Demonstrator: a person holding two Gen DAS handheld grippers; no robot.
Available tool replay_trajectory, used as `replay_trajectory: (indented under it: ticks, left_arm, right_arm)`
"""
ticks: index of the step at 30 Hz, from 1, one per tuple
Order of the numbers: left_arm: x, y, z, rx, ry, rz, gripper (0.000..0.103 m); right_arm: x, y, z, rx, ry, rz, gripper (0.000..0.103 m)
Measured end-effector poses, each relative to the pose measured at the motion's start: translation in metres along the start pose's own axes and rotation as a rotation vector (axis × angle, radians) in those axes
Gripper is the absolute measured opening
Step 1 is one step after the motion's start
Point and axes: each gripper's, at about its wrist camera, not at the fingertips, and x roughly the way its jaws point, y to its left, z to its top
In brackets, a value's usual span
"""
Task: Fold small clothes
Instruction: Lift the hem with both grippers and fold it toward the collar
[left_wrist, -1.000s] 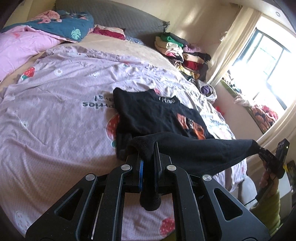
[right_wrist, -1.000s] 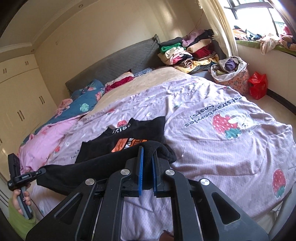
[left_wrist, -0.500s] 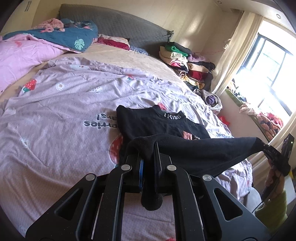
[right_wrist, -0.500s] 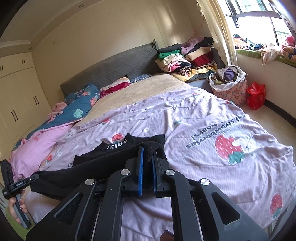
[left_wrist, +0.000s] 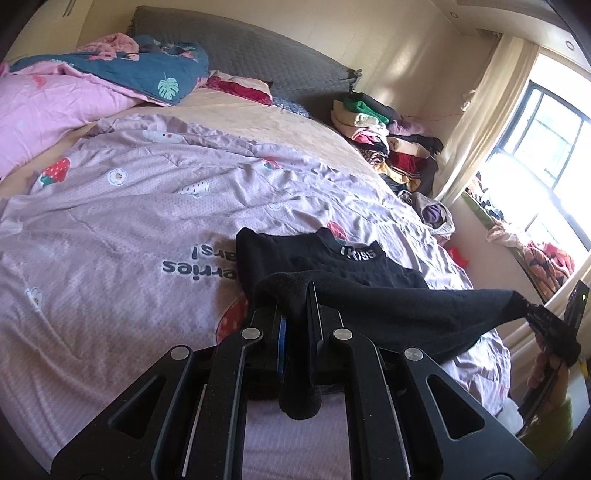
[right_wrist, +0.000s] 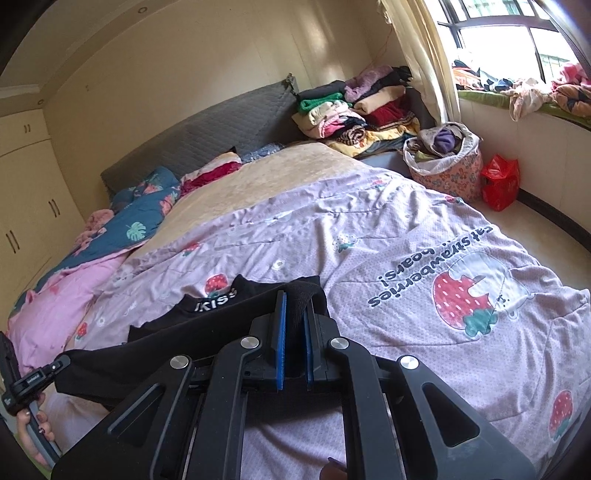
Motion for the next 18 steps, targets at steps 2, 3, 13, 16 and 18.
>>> replay_trajectory:
  ticks: [2, 3, 13, 16, 18]
  left_arm:
    - [0.006, 0.001, 0.004, -0.010, 0.002, 0.004, 0.003]
    - [0.010, 0.001, 0.006, -0.015, 0.001, 0.005, 0.003]
    - [0.039, 0.002, 0.017, -0.032, -0.002, 0.050, 0.003]
    - [0.047, 0.004, 0.018, -0.032, 0.001, 0.070, 0.004]
    - [0.053, 0.006, 0.018, -0.030, 0.009, 0.086, 0.004]
  right_arm:
    - [0.006, 0.000, 0.000, 0.000, 0.006, -0.012, 0.007]
    - [0.011, 0.001, 0.000, -0.007, 0.009, -0.024, 0.007]
    - [0.043, 0.006, 0.000, -0.066, 0.036, -0.096, 0.007]
    - [0.054, 0.008, 0.000, -0.069, 0.043, -0.106, 0.007]
    - [0.062, 0.011, 0.000, -0.080, 0.049, -0.113, 0.007]
